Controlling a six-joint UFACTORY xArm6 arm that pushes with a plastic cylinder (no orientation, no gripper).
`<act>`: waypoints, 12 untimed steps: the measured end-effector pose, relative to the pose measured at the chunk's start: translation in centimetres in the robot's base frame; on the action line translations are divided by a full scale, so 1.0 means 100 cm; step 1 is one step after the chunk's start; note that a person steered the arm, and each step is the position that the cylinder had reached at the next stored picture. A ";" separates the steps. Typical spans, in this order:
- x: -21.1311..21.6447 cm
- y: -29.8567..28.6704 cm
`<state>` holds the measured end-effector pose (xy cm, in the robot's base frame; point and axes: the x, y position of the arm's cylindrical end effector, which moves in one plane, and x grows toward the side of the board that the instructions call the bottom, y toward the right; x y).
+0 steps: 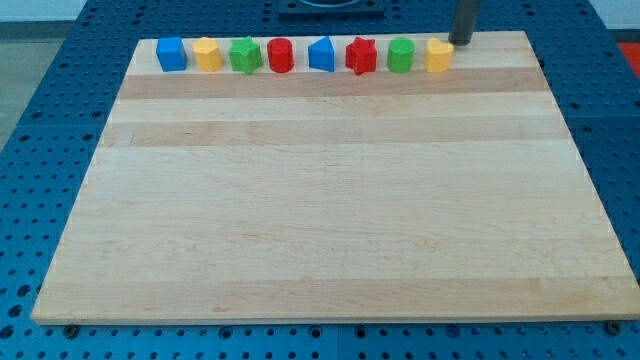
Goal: Move the yellow heart diagonally bottom right to the green star
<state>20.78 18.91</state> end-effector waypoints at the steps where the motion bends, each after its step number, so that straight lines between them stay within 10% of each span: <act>1: 0.002 0.000; 8: 0.070 -0.059; 12: 0.144 -0.197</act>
